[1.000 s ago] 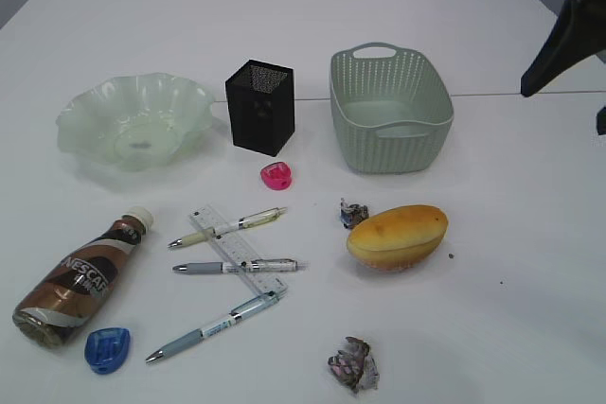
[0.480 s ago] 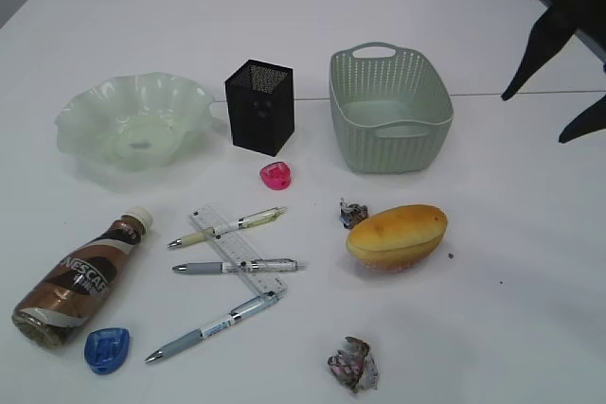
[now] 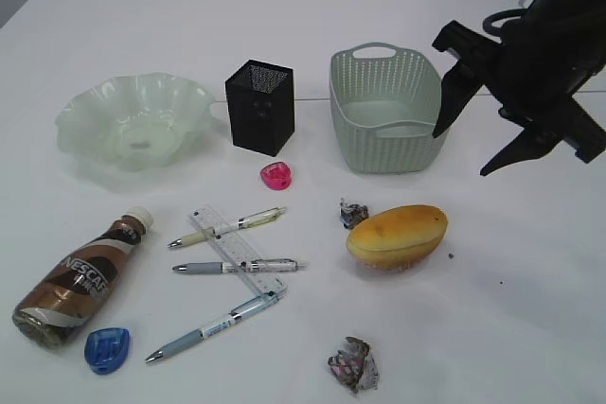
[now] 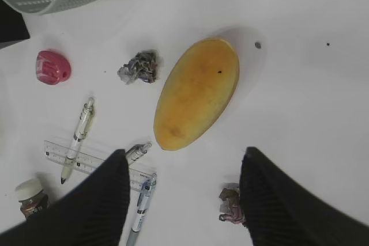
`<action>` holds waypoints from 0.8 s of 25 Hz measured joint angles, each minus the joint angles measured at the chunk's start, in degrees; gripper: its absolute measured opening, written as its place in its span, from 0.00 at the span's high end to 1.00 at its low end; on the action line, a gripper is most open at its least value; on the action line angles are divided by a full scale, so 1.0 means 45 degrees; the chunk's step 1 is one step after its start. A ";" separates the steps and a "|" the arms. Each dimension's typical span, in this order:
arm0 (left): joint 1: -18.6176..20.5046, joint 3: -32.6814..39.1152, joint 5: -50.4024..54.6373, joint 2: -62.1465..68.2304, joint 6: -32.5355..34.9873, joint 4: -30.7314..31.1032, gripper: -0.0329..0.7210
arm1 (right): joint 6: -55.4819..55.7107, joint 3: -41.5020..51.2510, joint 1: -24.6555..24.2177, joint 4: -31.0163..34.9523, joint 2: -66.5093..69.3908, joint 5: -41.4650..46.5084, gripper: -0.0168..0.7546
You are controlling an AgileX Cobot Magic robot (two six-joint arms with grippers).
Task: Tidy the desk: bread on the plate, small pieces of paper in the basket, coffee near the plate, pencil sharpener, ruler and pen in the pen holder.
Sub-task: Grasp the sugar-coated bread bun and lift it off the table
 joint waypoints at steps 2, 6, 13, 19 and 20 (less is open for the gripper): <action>-0.0026 0.0000 0.0000 0.0000 -0.0029 0.0000 0.42 | 0.0046 0.0000 0.0000 0.0391 0.0364 -0.0136 0.40; -0.0227 0.0000 0.0000 0.0000 -0.0034 -0.0012 0.42 | 0.0077 0.0000 0.0000 0.0900 0.1035 -0.0555 0.40; -0.0283 0.0000 0.0000 0.0000 -0.0054 -0.0161 0.42 | 0.0191 -0.0021 0.0000 0.1108 0.1922 -0.1026 0.40; -0.0283 0.0000 0.0000 0.0000 -0.0054 -0.0161 0.42 | 0.0219 -0.0021 0.0000 0.1074 0.2206 -0.1025 0.40; -0.0283 0.0000 0.0000 0.0000 -0.0054 -0.0161 0.42 | 0.0243 -0.0021 0.0000 0.1043 0.2214 -0.1025 0.40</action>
